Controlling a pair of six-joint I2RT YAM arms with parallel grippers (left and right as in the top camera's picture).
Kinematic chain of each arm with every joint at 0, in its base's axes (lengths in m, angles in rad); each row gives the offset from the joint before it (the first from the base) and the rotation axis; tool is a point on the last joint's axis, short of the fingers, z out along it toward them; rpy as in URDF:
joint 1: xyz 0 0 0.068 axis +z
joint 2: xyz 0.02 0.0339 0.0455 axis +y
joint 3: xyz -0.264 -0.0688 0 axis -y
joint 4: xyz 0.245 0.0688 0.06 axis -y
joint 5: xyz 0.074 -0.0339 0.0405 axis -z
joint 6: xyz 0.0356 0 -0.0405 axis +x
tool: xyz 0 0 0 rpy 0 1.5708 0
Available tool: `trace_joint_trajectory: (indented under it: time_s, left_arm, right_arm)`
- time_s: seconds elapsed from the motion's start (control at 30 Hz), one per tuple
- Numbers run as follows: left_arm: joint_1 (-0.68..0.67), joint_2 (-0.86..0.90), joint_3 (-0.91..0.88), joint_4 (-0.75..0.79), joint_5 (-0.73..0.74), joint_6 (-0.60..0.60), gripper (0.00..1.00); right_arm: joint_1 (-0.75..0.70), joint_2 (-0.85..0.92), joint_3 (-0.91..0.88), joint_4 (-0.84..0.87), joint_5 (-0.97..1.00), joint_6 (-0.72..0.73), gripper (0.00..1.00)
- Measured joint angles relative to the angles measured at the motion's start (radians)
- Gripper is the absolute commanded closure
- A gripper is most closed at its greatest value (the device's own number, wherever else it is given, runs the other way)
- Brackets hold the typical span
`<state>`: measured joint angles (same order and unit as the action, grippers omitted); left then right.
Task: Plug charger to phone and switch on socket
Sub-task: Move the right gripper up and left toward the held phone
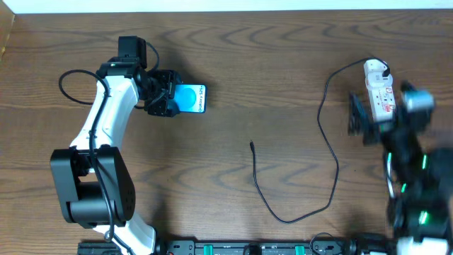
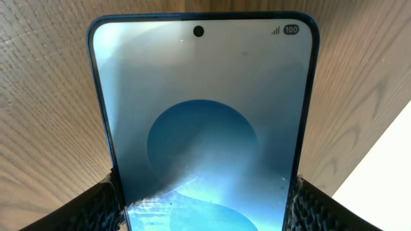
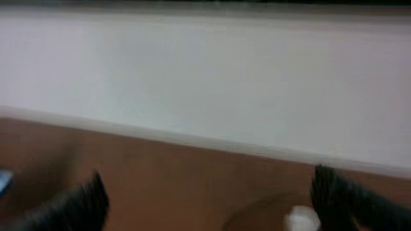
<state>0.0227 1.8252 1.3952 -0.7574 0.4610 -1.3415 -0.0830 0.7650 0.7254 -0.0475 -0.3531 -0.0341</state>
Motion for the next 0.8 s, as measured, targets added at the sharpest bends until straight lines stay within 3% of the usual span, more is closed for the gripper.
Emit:
trace_joint_trajectory:
  time_s: [0.13,0.23,0.4,0.57,0.8]
  left_arm:
    - [0.0,0.0,0.0,0.0,-0.001,0.0,0.93]
    - [0.0,0.0,0.0,0.0,0.0,0.0,0.92]
    - [0.0,0.0,0.0,0.0,-0.001,0.0,0.93]
    - [0.0,0.0,0.0,-0.001,0.0,0.0,0.93]
    - [0.0,0.0,0.0,0.0,0.0,-0.015,0.92]
  right_arm:
    - [0.0,0.325,0.225,-0.107,-0.272,0.0,0.01]
    - [0.002,0.562,0.351,-0.093,-0.561,0.0,0.01]
    - [0.009,0.859,0.406,0.247,-0.91,0.03,0.01]
    - [0.014,1.015,0.413,0.452,-1.0,0.232,0.01]
    - [0.073,1.099,0.415,0.387,-0.884,0.583,0.01]
